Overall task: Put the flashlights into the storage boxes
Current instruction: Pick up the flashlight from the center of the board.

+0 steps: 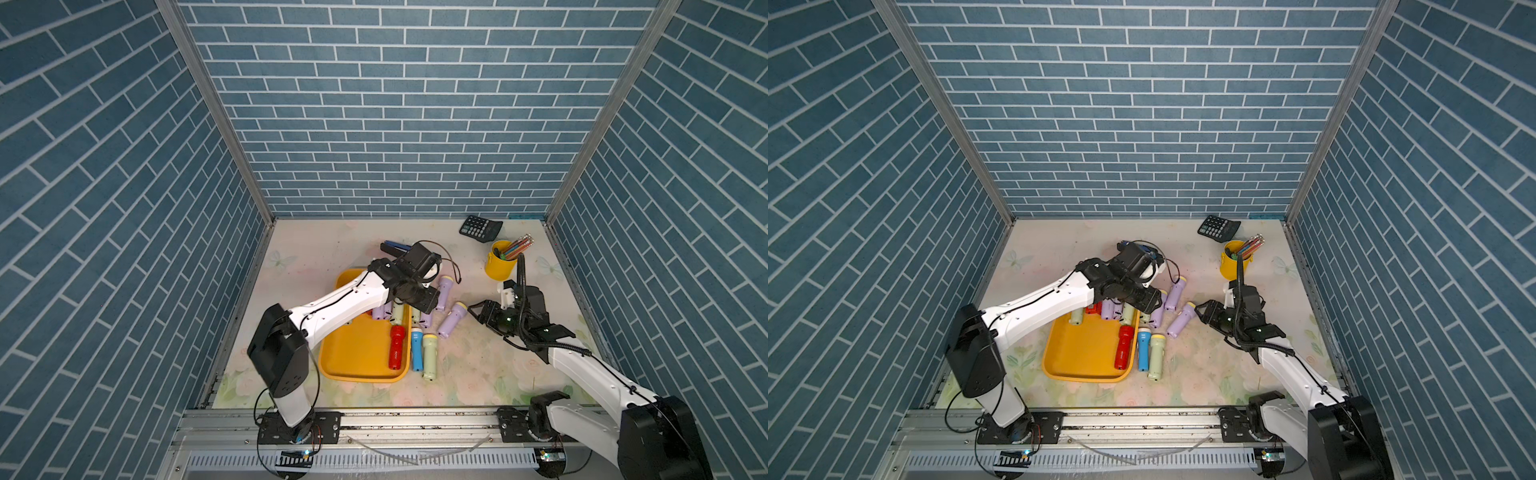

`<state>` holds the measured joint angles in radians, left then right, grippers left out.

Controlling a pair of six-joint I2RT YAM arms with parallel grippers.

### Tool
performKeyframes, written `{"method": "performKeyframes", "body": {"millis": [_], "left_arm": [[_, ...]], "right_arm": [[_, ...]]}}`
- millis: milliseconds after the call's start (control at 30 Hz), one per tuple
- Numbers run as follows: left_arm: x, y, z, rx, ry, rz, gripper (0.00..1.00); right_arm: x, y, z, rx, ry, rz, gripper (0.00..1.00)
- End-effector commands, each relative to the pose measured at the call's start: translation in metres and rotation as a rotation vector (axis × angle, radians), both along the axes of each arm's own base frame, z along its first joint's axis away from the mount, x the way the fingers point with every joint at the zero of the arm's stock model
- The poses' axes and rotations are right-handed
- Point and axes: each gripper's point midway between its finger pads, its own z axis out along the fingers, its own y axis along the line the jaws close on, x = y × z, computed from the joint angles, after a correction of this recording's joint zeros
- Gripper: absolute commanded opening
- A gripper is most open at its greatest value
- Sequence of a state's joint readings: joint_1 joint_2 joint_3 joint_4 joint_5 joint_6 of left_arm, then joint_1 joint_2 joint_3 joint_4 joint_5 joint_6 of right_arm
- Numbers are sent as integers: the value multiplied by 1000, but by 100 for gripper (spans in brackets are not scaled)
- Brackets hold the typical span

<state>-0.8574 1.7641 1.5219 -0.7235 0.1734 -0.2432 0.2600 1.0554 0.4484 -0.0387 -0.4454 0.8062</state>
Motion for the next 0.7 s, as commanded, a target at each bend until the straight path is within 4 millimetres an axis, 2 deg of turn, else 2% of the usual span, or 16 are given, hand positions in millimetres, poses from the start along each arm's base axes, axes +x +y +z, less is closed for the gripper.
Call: {"method": "performKeyframes", "body": {"millis": [0, 233, 400, 667], "left_arm": [[-10, -7, -17, 92, 36, -53, 55], [-11, -38, -48, 151, 87, -103, 55], [-16, -55, -61, 166, 110, -144, 55], [-20, -65, -92, 216, 156, -154, 55]], "right_arm": [[-8, -2, -3, 61, 16, 15, 58], [-19, -17, -6, 79, 20, -24, 58], [-25, -22, -4, 87, 3, -41, 58], [-31, -26, -5, 87, 2, -56, 58]]}}
